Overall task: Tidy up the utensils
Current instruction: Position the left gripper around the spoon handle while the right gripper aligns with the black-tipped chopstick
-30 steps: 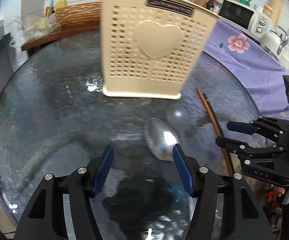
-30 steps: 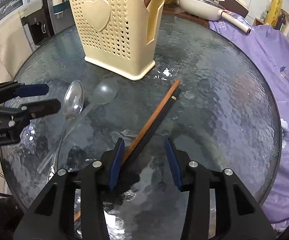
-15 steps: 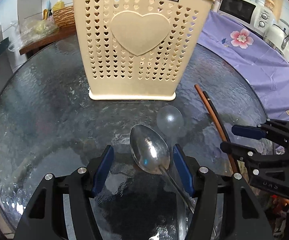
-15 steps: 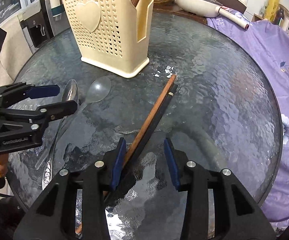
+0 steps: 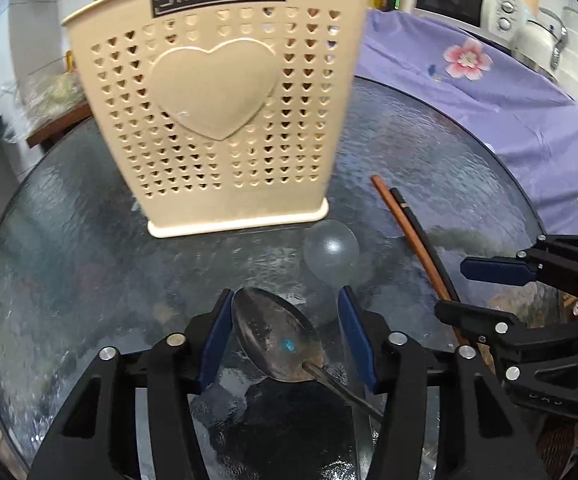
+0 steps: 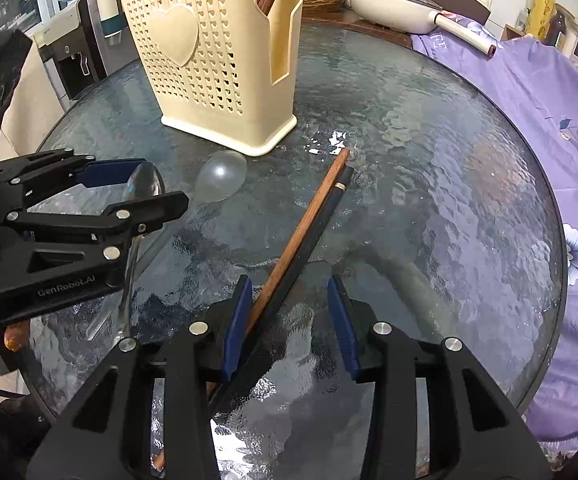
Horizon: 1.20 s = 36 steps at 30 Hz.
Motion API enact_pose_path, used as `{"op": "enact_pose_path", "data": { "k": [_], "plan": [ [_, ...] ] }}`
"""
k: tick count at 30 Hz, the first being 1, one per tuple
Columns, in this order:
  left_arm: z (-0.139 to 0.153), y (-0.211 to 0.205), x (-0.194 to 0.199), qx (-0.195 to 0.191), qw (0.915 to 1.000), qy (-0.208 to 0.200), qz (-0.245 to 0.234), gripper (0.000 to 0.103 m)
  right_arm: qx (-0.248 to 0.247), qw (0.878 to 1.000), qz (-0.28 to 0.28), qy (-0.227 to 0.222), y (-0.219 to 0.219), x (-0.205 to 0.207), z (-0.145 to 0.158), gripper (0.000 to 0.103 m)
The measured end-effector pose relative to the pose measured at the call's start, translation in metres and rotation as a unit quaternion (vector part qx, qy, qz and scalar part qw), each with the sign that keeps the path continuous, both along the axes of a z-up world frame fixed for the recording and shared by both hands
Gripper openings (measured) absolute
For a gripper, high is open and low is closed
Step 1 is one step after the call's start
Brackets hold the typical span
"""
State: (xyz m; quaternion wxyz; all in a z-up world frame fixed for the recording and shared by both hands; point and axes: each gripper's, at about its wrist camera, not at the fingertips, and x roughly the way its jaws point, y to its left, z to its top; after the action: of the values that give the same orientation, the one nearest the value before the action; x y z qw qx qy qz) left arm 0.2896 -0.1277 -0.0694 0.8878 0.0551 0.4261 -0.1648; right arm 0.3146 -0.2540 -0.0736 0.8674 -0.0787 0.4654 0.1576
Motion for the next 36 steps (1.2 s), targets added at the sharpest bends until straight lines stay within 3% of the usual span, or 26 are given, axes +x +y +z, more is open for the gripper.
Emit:
{"op": "enact_pose_path", "data": {
  "k": [4, 6, 10, 15, 24, 36],
  "plan": [
    [0.0, 0.011, 0.0, -0.009, 0.9998, 0.018, -0.001, 0.048, 0.001, 1.0, 0.0, 0.002, -0.002, -0.001, 0.0, 0.04],
    [0.002, 0.019, -0.003, -0.014, 0.9998, 0.012, 0.004, 0.048, 0.001, 1.0, -0.001, 0.001, -0.003, -0.002, 0.0, 0.04],
    [-0.003, 0.024, -0.006, 0.011, 0.9998, 0.007, 0.016, 0.048, 0.0, 1.0, -0.003, 0.002, -0.003, -0.002, 0.0, 0.04],
    [-0.001, 0.035, -0.003, -0.003, 0.9994, 0.008, 0.034, 0.048, 0.0, 1.0, -0.005, 0.004, -0.004, -0.002, 0.001, 0.04],
    [-0.002, 0.023, 0.01, 0.018, 0.9993, 0.001, 0.033, 0.048, 0.0, 1.0, -0.008, 0.005, -0.005, -0.004, 0.0, 0.04],
    [0.004, 0.017, 0.004, -0.004, 0.9997, -0.008, 0.022, 0.048, 0.002, 1.0, -0.007, 0.003, -0.007, -0.008, -0.001, 0.04]
  ]
}}
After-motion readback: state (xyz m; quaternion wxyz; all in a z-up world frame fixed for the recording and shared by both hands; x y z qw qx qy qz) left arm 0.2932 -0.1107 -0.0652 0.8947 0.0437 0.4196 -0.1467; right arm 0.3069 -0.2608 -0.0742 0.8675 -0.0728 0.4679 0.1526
